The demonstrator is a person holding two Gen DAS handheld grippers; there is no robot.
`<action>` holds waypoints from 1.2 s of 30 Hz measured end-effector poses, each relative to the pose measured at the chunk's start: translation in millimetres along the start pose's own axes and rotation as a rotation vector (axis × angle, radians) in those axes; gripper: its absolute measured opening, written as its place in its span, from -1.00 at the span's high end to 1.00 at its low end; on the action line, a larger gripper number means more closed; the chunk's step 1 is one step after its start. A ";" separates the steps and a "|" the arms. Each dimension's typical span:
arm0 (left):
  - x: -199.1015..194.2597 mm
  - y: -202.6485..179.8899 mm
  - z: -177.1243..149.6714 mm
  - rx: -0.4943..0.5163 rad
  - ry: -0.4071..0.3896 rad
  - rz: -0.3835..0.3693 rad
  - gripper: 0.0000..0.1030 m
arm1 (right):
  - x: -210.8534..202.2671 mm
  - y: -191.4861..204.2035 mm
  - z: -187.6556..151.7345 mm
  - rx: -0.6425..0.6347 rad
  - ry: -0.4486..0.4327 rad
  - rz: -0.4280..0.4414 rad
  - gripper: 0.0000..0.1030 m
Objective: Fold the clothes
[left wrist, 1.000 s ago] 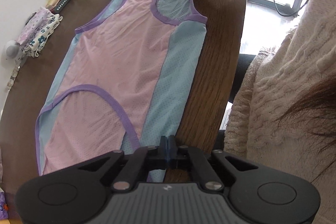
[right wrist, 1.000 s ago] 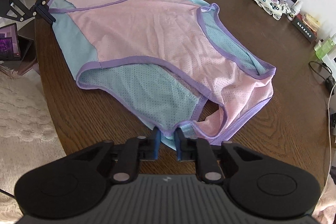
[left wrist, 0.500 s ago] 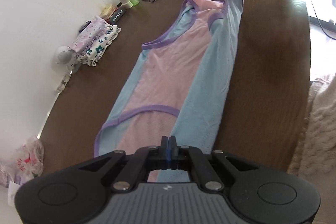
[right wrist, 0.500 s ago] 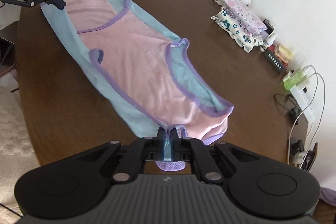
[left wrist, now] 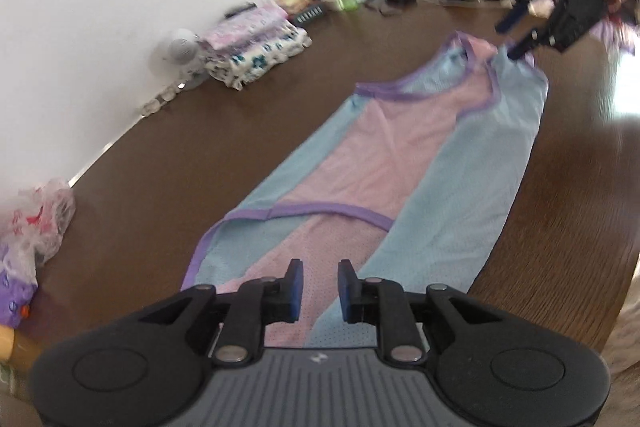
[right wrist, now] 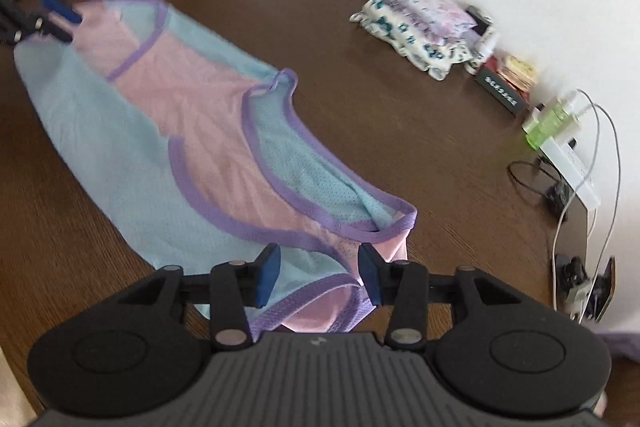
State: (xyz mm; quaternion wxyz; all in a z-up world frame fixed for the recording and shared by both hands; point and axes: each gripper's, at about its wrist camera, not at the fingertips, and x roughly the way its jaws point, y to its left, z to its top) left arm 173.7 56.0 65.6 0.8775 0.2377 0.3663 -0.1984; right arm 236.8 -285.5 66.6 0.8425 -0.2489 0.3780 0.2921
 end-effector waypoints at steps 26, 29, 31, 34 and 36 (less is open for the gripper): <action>-23.1 32.4 -120.8 -0.505 -0.032 0.119 0.64 | 21.2 26.7 -58.7 0.366 -0.107 -0.032 0.00; -25.0 26.9 -121.4 -0.477 -0.029 0.130 0.64 | 15.8 29.4 -63.2 0.369 -0.086 -0.023 -0.03; -27.4 27.0 -125.2 -0.477 -0.032 0.121 0.64 | 9.7 35.2 -67.8 0.363 -0.065 -0.040 -0.03; -31.7 28.6 -130.4 -0.482 -0.033 0.103 0.64 | -2.0 41.8 -79.9 0.386 -0.054 -0.052 -0.03; -34.4 27.0 -131.0 -0.465 -0.027 0.093 0.64 | -10.6 48.7 -90.2 0.395 -0.053 -0.058 -0.03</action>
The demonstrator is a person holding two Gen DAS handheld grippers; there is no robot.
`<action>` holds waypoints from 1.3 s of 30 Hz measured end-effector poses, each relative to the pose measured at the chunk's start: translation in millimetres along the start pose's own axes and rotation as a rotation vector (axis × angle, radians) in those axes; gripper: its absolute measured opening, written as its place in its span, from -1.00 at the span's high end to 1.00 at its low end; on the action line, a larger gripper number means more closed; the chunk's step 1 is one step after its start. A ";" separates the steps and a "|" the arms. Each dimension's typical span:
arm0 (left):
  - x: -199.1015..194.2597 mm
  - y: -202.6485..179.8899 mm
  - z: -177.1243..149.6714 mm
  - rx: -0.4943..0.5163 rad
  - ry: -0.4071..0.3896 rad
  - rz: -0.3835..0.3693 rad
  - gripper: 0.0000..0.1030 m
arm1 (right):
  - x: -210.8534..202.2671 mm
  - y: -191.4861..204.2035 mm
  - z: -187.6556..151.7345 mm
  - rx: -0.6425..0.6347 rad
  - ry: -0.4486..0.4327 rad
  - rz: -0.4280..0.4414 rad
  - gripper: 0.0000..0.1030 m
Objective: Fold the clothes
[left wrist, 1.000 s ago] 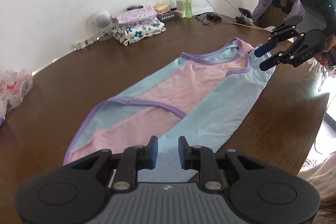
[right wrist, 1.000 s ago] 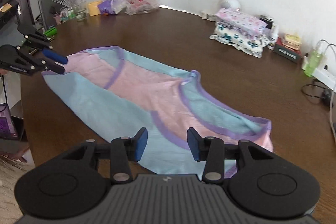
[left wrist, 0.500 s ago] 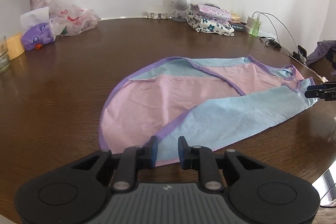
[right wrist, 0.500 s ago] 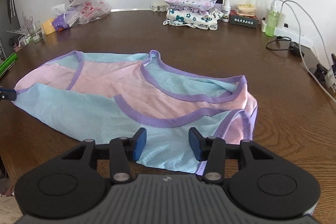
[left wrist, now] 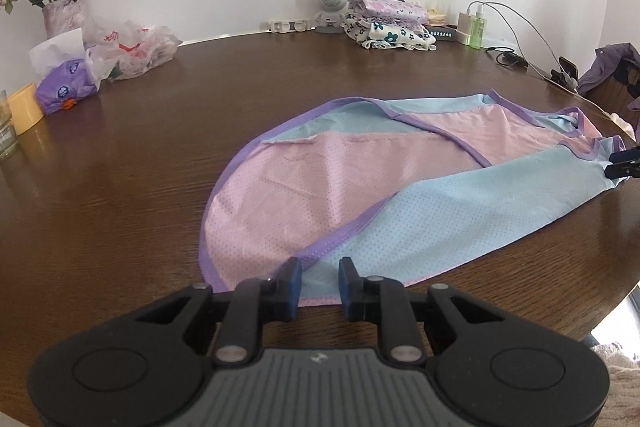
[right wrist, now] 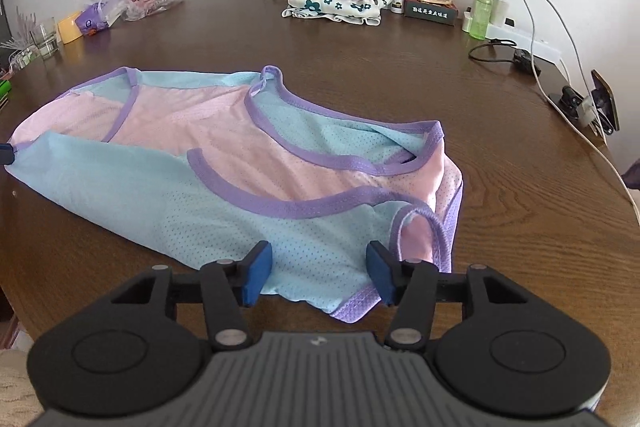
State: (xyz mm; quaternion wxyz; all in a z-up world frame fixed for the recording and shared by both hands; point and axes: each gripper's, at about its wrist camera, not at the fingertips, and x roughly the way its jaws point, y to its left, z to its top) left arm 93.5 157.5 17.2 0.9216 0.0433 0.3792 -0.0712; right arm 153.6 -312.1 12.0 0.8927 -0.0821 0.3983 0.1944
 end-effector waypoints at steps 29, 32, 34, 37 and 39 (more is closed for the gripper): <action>156.4 -36.7 192.2 0.300 0.181 -0.332 0.09 | 126.7 4.7 173.9 -0.157 0.272 0.236 -0.02; 170.1 -33.9 194.2 0.332 0.215 -0.373 0.09 | 140.1 3.1 173.8 -0.173 0.304 0.259 0.13; 176.3 -35.7 194.5 0.371 0.232 -0.383 0.10 | 143.2 4.2 173.4 -0.195 0.318 0.260 0.28; 178.7 -40.8 195.7 0.432 0.238 -0.396 0.23 | 142.7 6.5 173.2 -0.230 0.322 0.250 0.48; 178.4 -44.2 197.0 0.447 0.254 -0.419 0.95 | 141.4 9.7 172.9 -0.256 0.326 0.250 0.74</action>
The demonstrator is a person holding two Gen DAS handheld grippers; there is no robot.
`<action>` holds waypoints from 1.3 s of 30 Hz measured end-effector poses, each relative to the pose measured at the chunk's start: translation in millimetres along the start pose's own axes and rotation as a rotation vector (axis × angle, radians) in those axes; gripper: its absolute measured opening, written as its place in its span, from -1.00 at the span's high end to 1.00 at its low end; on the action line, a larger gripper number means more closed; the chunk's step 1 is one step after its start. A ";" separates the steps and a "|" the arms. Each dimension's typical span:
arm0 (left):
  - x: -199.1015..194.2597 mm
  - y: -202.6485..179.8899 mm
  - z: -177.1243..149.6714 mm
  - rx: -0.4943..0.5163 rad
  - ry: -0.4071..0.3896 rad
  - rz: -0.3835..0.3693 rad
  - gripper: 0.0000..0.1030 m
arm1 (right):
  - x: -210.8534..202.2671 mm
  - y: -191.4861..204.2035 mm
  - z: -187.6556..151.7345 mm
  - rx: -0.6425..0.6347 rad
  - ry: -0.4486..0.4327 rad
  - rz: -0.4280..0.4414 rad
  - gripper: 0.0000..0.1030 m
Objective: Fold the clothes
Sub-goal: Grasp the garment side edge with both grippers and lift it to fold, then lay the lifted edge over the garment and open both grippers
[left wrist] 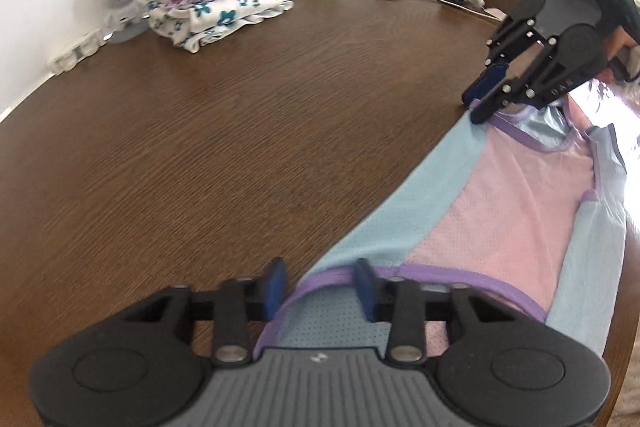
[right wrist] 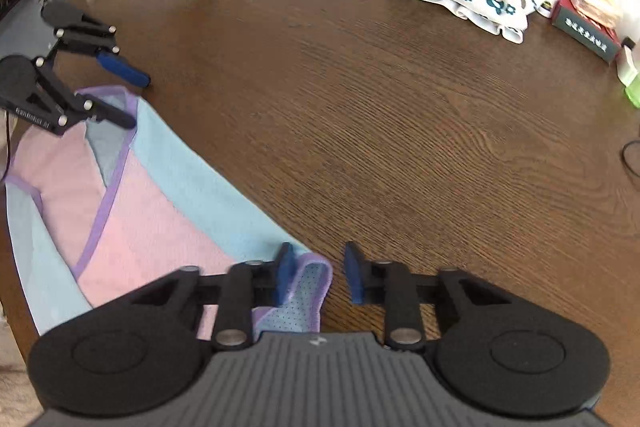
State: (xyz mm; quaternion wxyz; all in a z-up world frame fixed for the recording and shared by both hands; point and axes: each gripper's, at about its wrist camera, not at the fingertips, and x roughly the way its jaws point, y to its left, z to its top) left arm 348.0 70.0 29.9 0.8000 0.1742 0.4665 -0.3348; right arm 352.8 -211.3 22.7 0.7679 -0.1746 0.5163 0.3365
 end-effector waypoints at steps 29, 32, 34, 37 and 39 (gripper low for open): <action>-59.0 -141.2 -115.6 0.330 -0.251 0.230 0.18 | -76.2 141.7 -137.6 -0.356 -0.288 -0.144 0.38; -49.8 -142.3 -117.5 0.338 -0.224 0.198 0.18 | -66.0 150.3 -141.3 -0.397 -0.277 -0.131 0.39; -45.0 -142.7 -118.1 0.340 -0.209 0.195 0.33 | -60.0 156.9 -144.3 -0.437 -0.258 -0.152 0.62; -43.1 -143.0 -116.0 0.349 -0.200 0.182 0.87 | -59.7 159.8 -144.4 -0.477 -0.245 -0.202 0.91; -43.5 -146.3 -116.2 0.371 -0.197 0.182 0.91 | -64.4 161.8 -146.1 -0.507 -0.265 -0.247 0.91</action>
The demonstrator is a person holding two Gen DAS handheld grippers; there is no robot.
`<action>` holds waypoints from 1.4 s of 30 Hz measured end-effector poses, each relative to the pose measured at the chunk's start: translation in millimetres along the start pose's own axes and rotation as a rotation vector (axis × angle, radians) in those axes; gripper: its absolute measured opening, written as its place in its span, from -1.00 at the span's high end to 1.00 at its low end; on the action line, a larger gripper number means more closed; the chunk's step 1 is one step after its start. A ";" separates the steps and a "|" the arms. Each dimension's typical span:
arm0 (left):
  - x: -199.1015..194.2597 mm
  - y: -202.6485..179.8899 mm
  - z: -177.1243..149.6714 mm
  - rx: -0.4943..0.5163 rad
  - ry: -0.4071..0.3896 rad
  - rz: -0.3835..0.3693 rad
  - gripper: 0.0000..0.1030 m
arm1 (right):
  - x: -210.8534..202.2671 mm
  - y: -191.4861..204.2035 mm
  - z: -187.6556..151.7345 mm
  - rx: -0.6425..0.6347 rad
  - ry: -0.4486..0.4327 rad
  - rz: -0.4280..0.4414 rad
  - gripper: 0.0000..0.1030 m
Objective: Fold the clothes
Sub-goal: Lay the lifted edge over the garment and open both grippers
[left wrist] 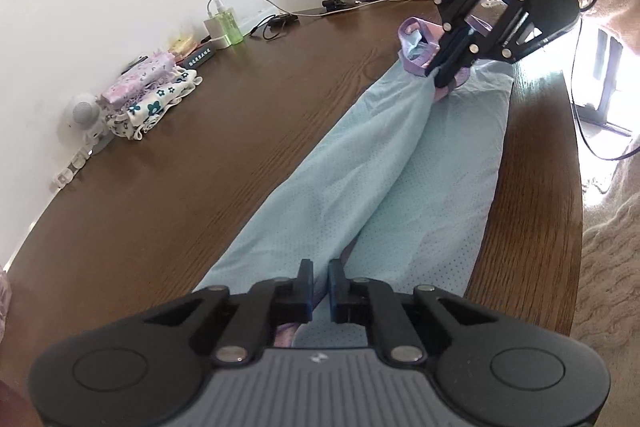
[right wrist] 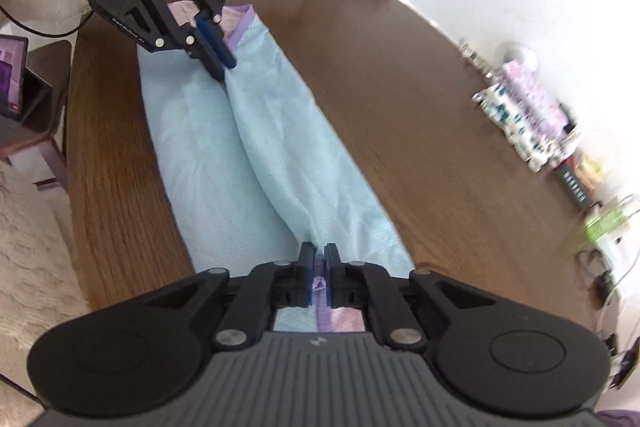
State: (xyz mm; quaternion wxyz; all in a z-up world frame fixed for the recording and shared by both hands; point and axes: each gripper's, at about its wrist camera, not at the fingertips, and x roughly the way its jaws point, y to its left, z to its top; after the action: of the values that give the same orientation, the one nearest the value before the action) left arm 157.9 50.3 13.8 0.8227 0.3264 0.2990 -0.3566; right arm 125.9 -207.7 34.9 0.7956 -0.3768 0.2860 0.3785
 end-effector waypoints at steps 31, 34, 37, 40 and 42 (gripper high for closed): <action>-13.9 30.0 -3.0 -0.524 -0.085 0.140 0.66 | -5.8 -34.2 -28.4 0.679 -0.211 0.045 0.59; -9.3 51.0 -8.5 -0.617 -0.053 0.205 0.66 | 9.0 -46.3 -21.0 0.722 -0.197 -0.002 0.56; -1.9 67.8 -24.9 -0.698 0.011 0.260 0.71 | 31.3 -55.3 -26.0 0.803 -0.143 0.004 0.42; -4.9 76.3 -45.5 -0.756 0.009 0.285 0.72 | 40.8 -53.7 -35.1 0.795 -0.110 -0.047 0.44; -10.2 79.7 -53.8 -0.786 0.003 0.306 0.72 | 41.0 -52.3 -38.6 0.776 -0.095 -0.105 0.44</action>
State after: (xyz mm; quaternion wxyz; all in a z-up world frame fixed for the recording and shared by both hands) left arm 200.5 137.1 14.2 0.9277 0.0288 0.3614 -0.0889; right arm 184.6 -245.8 3.2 0.9096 -0.0441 0.3510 0.2179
